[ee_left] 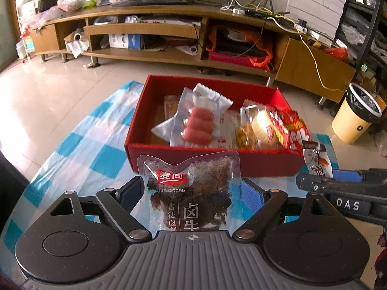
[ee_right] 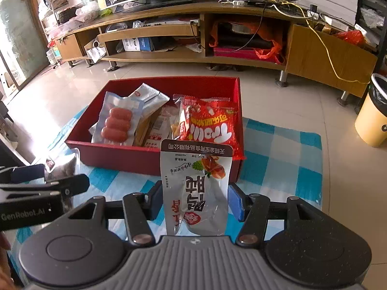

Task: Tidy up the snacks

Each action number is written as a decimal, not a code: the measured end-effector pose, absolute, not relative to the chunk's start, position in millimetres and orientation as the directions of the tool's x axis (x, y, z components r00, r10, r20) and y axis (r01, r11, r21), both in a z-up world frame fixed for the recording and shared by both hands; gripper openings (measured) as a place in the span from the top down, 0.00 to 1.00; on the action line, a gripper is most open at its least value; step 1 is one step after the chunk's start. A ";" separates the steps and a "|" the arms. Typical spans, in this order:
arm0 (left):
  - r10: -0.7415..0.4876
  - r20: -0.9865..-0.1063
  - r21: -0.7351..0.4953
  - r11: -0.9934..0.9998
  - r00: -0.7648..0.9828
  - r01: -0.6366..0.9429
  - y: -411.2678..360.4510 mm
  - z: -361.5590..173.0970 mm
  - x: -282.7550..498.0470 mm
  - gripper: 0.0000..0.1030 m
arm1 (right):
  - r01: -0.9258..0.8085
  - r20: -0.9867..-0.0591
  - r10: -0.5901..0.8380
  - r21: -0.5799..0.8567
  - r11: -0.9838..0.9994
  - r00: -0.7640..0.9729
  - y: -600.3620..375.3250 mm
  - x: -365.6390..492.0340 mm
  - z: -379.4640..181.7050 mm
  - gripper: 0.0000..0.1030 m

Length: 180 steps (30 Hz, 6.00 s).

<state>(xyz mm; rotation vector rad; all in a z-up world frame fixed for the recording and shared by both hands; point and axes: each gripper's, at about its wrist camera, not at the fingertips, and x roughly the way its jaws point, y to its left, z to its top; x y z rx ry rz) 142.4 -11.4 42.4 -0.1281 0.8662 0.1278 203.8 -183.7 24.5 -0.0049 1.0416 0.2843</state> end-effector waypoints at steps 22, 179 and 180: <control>0.069 -0.723 -0.057 0.986 0.688 -0.159 -15.4 61.1 180.6 0.13 | -0.203 -0.821 0.225 0.136 0.970 0.524 -184.9 236.6 38.5 0.46; 0.106 -0.760 -0.023 0.981 0.641 -0.190 -18.7 42.7 190.3 0.01 | -0.130 -0.838 0.127 0.068 0.989 0.530 -182.6 233.9 53.6 0.34; 0.105 -0.762 -0.022 0.982 0.640 -0.187 -20.0 42.0 188.9 0.01 | -0.129 -0.839 0.128 0.069 0.989 0.530 -183.3 232.6 53.7 0.34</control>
